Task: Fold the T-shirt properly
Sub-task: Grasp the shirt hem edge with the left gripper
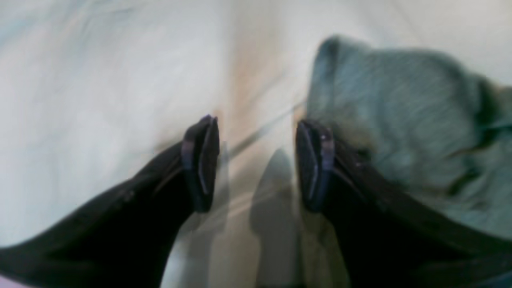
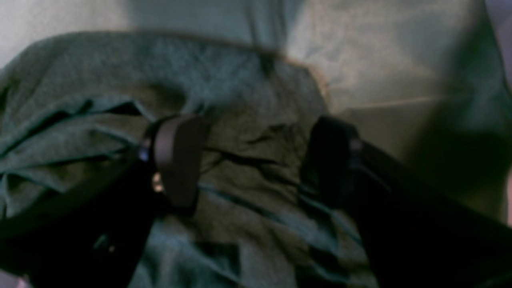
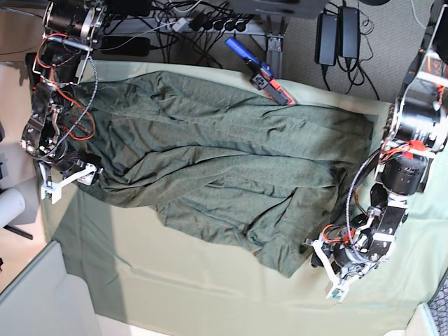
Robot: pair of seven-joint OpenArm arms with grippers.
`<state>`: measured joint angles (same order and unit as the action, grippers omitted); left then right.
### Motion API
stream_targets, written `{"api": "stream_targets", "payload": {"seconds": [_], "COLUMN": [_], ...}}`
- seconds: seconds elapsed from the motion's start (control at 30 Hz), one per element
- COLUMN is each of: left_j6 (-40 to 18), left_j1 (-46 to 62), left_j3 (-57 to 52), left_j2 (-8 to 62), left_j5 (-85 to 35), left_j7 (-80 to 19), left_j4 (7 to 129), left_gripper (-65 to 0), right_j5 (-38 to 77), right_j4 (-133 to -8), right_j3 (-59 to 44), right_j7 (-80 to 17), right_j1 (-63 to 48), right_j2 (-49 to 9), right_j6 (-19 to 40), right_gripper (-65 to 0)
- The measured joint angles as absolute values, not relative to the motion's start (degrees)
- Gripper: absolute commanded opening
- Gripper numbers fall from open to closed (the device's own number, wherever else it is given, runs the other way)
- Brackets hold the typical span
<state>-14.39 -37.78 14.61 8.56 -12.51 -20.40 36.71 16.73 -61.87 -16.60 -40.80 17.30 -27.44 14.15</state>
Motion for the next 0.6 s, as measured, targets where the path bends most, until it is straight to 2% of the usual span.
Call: {"api": "stream_targets", "payload": {"seconds": [0.2, 0.37, 0.47, 0.6], "left_j6": [-14.6, -17.7, -21.5, -22.0], "left_j1": [-35.5, -34.9, -34.9, -34.8], "left_j3": [14.6, 14.6, 14.6, 14.6], "left_j2": [9.2, 8.9, 8.1, 6.3], "left_j5": [-15.4, -19.1, -21.8, -23.0], "left_j7": [-19.0, -19.2, -19.7, -20.1], "left_j4": [36.7, 36.8, 36.8, 36.7], "left_gripper": [-30.6, -30.6, -30.6, -30.6], "right_j5": [16.8, 17.8, 18.0, 18.0], "right_j4": [-61.9, -61.9, -61.9, -61.9], "right_j3": [-16.6, -16.6, -16.6, -16.6], "right_j7": [-41.4, -41.4, -41.5, -41.5], "right_j1": [17.3, 17.3, 17.3, 17.3], "right_j2": [-27.5, -27.5, -27.5, -27.5], "right_j6": [14.2, 14.2, 14.2, 14.2], "right_gripper": [-21.4, -21.4, -21.4, -21.4]}}
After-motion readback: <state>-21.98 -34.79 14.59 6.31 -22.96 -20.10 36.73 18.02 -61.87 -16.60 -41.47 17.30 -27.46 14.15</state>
